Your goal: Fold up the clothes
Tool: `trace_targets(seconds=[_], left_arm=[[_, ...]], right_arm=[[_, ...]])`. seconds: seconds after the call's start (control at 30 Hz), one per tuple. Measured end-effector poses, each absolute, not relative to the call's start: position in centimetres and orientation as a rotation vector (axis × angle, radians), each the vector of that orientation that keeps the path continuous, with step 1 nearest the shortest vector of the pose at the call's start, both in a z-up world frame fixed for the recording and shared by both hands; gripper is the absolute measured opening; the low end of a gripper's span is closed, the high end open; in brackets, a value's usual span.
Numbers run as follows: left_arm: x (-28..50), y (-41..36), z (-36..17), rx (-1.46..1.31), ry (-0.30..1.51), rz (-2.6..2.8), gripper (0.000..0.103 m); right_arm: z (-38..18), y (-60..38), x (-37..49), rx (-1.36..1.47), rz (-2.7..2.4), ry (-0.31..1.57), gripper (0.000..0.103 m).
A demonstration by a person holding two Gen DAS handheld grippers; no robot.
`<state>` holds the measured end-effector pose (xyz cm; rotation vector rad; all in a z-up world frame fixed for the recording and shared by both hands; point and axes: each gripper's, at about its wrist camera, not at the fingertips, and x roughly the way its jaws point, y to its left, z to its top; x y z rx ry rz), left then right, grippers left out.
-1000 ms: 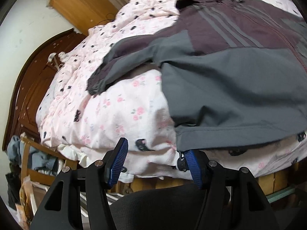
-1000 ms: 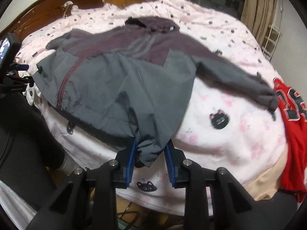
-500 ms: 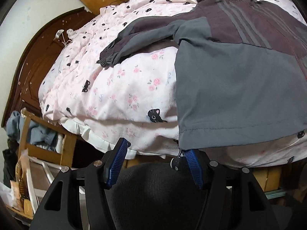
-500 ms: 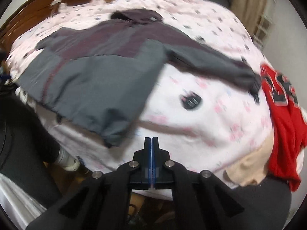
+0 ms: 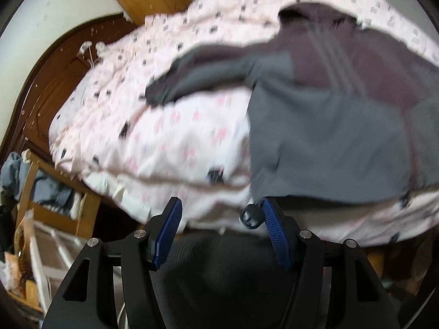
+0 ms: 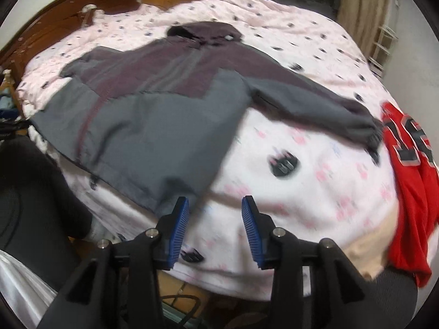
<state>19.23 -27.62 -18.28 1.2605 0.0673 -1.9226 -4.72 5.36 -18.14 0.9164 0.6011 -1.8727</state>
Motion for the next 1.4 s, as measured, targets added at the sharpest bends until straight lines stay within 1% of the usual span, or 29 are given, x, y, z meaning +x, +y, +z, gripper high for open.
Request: trace_targets(seconds=[0.1, 0.2, 0.33, 0.43, 0.57, 0.63, 0.67, 0.73, 0.77, 0.83, 0.9, 1.0, 1.07, 1.2, 1.27, 1.4], left_arm=[[18.4, -27.7, -16.4, 1.176, 0.051, -1.935, 0.057], [17.7, -28.0, -14.7, 1.091, 0.099, -1.981, 0.058], [15.8, -28.8, -13.9, 1.032, 0.146, -2.040, 0.058], [13.7, -30.0, -15.4, 1.018, 0.125, -2.038, 0.058], [12.3, -32.0, -18.8, 1.092, 0.145, -1.973, 0.058], [12.5, -32.8, -20.2, 1.136, 0.189, -1.929, 0.058], [12.8, -33.1, -21.0, 1.160, 0.217, -1.905, 0.059], [13.4, -33.8, -22.4, 1.206, 0.274, -1.854, 0.064], [13.8, -34.1, -22.8, 1.217, 0.308, -1.831, 0.076], [15.0, -34.8, -22.8, 1.208, 0.389, -1.797, 0.077], [15.9, -35.1, -22.6, 1.195, 0.457, -1.793, 0.077], [16.9, -34.2, -21.4, 1.114, 0.460, -1.842, 0.077], [17.4, -33.6, -20.1, 1.034, 0.443, -1.904, 0.077], [18.1, -34.7, -18.2, 0.873, 0.454, -2.013, 0.077], [18.4, -36.2, -17.6, 0.810, 0.514, -2.063, 0.078], [18.9, -39.5, -17.7, 0.710, 0.658, -2.093, 0.079]], right_arm=[[-17.3, 3.7, -4.2, 0.873, -1.830, 0.596, 0.041], [-16.6, 1.4, -3.6, 0.837, -1.796, 0.599, 0.041], [-16.4, -1.4, -3.1, 0.807, -1.776, 0.605, 0.041], [-17.0, -3.1, -2.9, 0.820, -1.756, 0.609, 0.041], [-18.7, -4.3, -3.3, 0.870, -1.737, 0.627, 0.042], [-19.2, -4.2, -3.6, 0.886, -1.731, 0.621, 0.042], [-19.4, -4.2, -3.7, 0.893, -1.727, 0.618, 0.042], [-19.6, -4.1, -3.7, 0.891, -1.724, 0.629, 0.042], [-19.7, -4.1, -3.7, 0.890, -1.724, 0.637, 0.042], [-19.9, -4.0, -3.6, 0.885, -1.725, 0.649, 0.043], [-20.0, -4.0, -3.4, 0.880, -1.726, 0.658, 0.047], [-19.9, -3.8, -3.1, 0.863, -1.731, 0.660, 0.050], [-19.7, -3.6, -2.8, 0.849, -1.735, 0.656, 0.050], [-18.0, -2.5, -3.0, 0.786, -1.778, 0.580, 0.050], [-17.0, -2.1, -3.3, 0.747, -1.821, 0.557, 0.050], [-16.0, -1.9, -4.8, 0.765, -1.864, 0.508, 0.051]])
